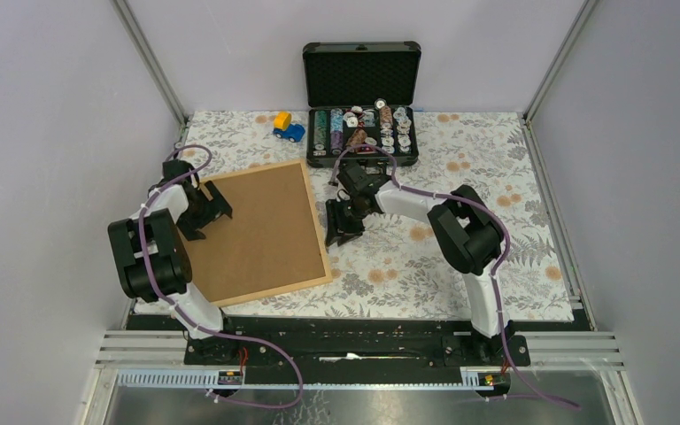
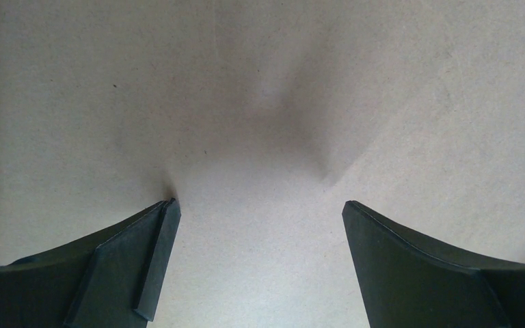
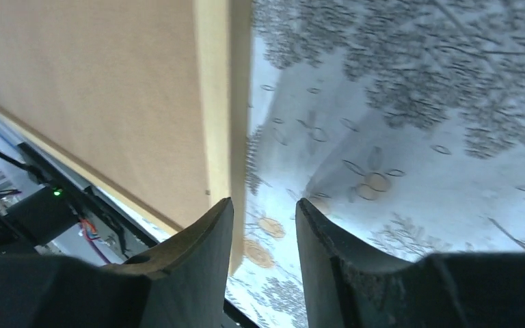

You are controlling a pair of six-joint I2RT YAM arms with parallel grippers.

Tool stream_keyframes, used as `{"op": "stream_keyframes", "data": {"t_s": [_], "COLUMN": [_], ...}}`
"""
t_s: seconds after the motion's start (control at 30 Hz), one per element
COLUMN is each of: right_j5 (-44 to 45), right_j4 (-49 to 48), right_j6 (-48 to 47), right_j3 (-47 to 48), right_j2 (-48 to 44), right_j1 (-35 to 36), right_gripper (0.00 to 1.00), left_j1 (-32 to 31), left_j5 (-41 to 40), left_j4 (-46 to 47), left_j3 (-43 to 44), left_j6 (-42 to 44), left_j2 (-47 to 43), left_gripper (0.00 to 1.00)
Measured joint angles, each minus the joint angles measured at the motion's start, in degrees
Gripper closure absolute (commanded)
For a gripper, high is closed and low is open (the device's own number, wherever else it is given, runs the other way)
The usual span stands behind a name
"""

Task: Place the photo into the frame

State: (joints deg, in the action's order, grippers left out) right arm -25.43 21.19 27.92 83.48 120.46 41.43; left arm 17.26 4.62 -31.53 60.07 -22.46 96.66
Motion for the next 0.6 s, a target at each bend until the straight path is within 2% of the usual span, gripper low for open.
{"op": "stream_keyframes", "data": {"t_s": [0.1, 0.2, 0.37, 0.6], "right_j5": [0.3, 0.2, -0.2, -0.5], "right_j4": [2.7, 4.5, 6.6, 8.5], "right_j6": [-1.9, -3.2, -4.4, -5.4], "right_j3": [0.1, 0.1, 1.4, 5.8], "right_j2": [0.0, 0.0, 0.0, 0.7], "right_j1": [-0.9, -0.8, 0.3, 1.4], "right_gripper": [0.54, 0.48, 0.41, 0.34], "left_j1": [0.0, 0.3, 5.9, 14.9], "left_j5": [-0.4, -2.8, -5.2, -6.6], "left_j4": [-0.4, -1.4, 0.3, 2.1], "left_j3": [0.0, 0.0, 0.2, -0.7], "left_j6": [-0.2, -1.0, -2.2, -2.4], "left_j2": [-1.1, -5.2, -13.5, -9.3], "left_gripper": [0.01, 0.01, 0.01, 0.01]}}
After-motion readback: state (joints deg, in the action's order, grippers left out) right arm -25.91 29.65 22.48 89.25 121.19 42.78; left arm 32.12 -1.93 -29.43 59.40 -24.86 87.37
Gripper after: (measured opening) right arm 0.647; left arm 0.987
